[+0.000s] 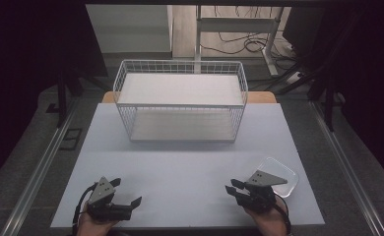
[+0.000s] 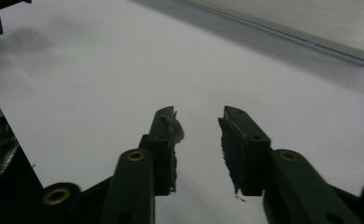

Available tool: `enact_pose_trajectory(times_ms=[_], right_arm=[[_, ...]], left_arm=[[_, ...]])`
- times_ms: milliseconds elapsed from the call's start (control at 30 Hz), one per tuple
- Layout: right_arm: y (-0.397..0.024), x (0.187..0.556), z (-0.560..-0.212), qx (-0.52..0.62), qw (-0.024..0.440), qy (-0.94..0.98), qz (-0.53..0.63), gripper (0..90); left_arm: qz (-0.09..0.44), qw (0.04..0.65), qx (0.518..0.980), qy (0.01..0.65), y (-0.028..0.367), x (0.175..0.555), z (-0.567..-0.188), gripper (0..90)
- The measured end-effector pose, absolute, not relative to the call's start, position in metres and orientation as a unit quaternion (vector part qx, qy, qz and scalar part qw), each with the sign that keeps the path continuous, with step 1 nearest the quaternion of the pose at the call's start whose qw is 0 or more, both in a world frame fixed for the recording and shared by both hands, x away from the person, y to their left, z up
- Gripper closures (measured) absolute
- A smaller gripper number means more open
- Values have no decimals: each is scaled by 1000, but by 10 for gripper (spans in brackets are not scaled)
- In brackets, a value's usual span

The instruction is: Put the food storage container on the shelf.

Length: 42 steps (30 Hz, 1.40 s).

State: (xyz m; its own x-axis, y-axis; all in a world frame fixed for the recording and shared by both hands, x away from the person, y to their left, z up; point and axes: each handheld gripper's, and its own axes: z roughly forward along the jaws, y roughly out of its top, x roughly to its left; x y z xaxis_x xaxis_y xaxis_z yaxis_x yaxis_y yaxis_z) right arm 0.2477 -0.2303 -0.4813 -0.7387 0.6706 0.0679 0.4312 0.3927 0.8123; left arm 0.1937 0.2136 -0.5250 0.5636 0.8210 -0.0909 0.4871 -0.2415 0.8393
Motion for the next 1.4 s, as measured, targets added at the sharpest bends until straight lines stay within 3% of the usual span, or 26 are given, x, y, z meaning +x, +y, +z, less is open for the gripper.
enact_pose_trajectory(times_ms=[200,800,1400], right_arm=[[-237,251,-470,344,145,817,439,888],[-316,265,-449,446,233,755,421,893],[-379,251,-457,528,308,705,360,892]], left_arm=[[188,444,765,427,214,194,-525,19],[185,446,761,434,217,195,-526,20],[196,447,755,438,219,195,-526,21]])
